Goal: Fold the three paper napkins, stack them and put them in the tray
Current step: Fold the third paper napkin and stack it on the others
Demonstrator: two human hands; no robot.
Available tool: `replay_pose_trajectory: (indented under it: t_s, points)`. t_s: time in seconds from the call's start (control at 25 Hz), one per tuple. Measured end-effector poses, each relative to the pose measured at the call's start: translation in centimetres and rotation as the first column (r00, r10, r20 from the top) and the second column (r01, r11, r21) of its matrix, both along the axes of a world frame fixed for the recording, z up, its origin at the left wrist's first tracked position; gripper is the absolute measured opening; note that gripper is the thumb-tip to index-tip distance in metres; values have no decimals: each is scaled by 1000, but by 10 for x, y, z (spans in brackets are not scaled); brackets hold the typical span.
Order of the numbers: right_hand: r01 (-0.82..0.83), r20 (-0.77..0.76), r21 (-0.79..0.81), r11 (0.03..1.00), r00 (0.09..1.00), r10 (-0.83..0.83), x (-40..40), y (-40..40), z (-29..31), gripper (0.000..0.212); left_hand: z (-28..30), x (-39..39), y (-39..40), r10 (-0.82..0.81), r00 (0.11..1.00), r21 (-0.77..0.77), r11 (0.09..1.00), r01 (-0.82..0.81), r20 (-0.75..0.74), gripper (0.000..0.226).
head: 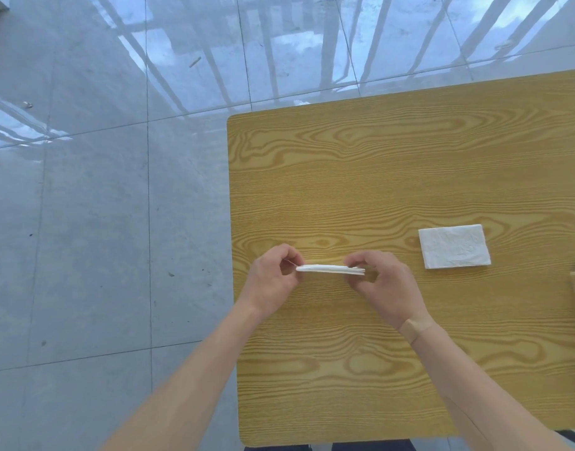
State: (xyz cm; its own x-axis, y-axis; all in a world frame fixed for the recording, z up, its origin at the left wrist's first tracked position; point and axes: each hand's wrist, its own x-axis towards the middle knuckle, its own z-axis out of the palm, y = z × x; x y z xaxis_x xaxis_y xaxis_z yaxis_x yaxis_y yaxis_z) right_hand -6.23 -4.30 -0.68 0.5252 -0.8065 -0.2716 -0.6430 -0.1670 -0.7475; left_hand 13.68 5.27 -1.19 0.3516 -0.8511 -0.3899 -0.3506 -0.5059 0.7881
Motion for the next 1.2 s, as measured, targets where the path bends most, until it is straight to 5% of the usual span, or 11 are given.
replay_pose_trajectory:
  t_s: [0.36,0.72,1.2]
  points:
    - [290,126,365,885,926,-355,-6,14,10,13,17,-12,2,139,965,107,987,-118,-224,3]
    - [456,116,378,806,840,-530,-51,26,57,10,64,-53,4,159,911,145,983,-111,-381,8]
    - [372,144,446,814,868,-475,-168,-44,62,8,79,-174,-50,256,915,110,966,-232,-312,5]
